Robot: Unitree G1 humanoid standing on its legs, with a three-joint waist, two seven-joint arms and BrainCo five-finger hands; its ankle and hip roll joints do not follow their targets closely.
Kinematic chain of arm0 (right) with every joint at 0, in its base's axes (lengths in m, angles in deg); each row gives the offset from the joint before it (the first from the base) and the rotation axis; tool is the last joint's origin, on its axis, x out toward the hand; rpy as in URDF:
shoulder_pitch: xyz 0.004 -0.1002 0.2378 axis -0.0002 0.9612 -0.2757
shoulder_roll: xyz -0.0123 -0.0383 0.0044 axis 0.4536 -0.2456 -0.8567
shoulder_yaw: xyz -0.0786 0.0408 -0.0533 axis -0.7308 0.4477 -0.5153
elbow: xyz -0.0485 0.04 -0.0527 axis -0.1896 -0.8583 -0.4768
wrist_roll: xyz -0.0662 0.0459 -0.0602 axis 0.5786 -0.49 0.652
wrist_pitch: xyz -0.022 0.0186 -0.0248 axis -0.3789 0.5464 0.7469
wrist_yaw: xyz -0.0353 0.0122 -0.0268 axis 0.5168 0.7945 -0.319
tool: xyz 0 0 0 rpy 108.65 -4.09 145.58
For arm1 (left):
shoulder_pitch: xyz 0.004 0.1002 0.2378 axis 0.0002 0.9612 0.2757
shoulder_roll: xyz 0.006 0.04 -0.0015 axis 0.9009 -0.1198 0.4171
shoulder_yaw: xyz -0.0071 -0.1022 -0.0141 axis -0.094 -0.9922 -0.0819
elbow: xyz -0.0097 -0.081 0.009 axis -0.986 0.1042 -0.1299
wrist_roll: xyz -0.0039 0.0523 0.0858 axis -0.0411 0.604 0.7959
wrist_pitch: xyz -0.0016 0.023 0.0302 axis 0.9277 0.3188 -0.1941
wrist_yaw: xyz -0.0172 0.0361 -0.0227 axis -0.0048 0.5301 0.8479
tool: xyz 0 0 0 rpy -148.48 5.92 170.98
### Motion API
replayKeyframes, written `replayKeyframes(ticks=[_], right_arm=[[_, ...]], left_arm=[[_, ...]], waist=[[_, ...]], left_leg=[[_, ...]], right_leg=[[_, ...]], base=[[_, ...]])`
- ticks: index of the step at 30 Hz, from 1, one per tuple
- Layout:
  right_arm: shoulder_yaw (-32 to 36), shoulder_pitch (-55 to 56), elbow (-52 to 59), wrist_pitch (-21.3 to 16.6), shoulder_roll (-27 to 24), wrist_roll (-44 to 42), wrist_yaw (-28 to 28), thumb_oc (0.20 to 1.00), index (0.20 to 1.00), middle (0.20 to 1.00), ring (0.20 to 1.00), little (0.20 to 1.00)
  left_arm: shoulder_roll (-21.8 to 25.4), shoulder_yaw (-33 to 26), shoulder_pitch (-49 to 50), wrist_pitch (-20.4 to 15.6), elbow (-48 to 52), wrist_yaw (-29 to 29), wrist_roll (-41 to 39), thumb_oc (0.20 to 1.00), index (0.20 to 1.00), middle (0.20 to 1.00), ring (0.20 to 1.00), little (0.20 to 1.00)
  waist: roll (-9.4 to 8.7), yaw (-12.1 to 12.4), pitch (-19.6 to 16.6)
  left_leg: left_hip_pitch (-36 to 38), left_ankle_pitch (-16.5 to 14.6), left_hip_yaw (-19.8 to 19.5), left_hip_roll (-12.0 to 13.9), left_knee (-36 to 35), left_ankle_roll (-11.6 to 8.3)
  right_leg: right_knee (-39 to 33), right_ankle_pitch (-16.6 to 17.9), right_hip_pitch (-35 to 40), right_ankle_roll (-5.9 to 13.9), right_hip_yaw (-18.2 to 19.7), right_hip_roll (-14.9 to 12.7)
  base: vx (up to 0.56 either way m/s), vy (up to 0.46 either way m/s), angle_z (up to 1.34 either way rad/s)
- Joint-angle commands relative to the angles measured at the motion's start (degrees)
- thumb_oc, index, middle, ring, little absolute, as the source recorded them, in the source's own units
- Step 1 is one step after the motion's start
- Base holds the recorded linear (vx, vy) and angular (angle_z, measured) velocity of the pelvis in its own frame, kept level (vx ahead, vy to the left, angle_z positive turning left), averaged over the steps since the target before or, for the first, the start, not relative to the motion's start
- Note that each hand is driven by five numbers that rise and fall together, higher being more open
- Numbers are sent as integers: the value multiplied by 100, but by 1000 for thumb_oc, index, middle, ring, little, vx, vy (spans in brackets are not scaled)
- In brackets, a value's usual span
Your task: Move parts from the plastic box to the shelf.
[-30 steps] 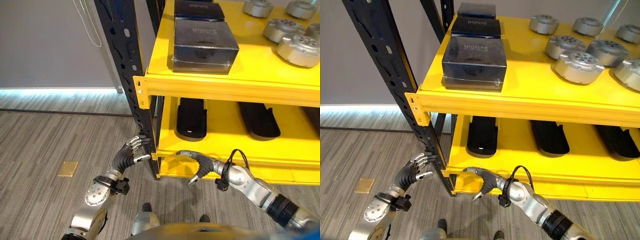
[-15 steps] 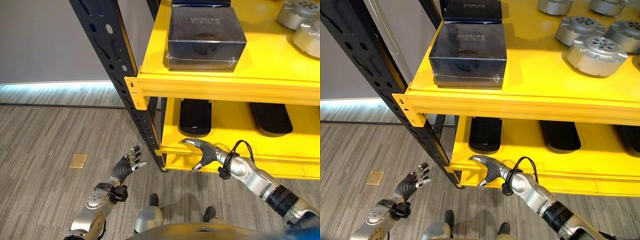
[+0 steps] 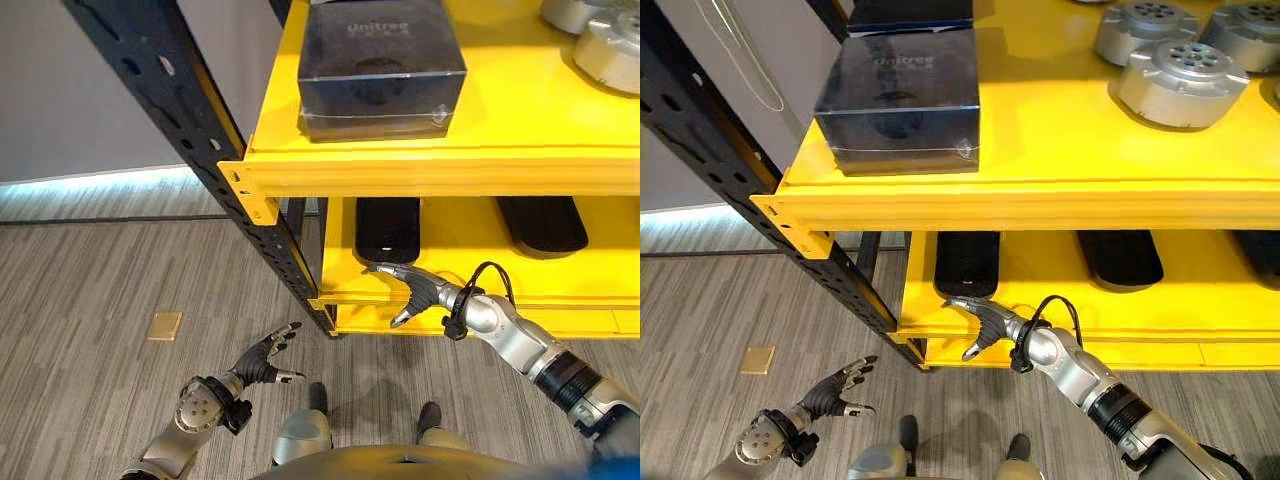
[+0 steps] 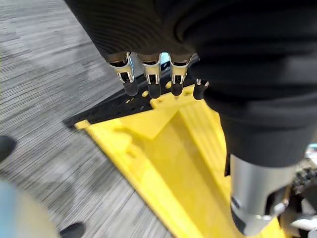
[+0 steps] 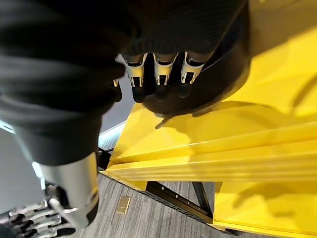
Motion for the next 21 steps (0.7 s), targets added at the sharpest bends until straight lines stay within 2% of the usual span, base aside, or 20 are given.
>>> replayKeyframes(ticks=[1, 9, 21], right_arm=[[-187, -508, 198, -74, -41, -93, 18, 1000, 1000, 1000, 1000, 1000], [-196, -589, 104, 13, -45, 106, 273, 1000, 1000, 1000, 1000, 1000], [-270, -730, -406, -44, 134, 350, 182, 1000, 1000, 1000, 1000, 1000]], left_arm=[[22, 171, 16, -444, -225, -160, 27, 1000, 1000, 1000, 1000, 1000], [-147, 140, -12, -680, -513, -345, -21, 1000, 1000, 1000, 1000, 1000], [-288, -9, -35, -842, -808, -519, 27, 1000, 1000, 1000, 1000, 1000]], waist=[[-59, 73, -112], [-36, 82, -14], [-39, 194, 120]], left_leg=[[-240, -8, 253, 189, 641, -11], [-330, -4, 240, 193, 709, -17], [-440, 16, 163, 200, 793, -16]], right_leg=[[1133, -285, -385, 162, 43, -339], [1219, -292, -482, 152, 51, -371], [1316, -317, -547, 123, 5, -383]], base=[[2, 24, -5], [-3, 4, -1], [0, 0, 0]])
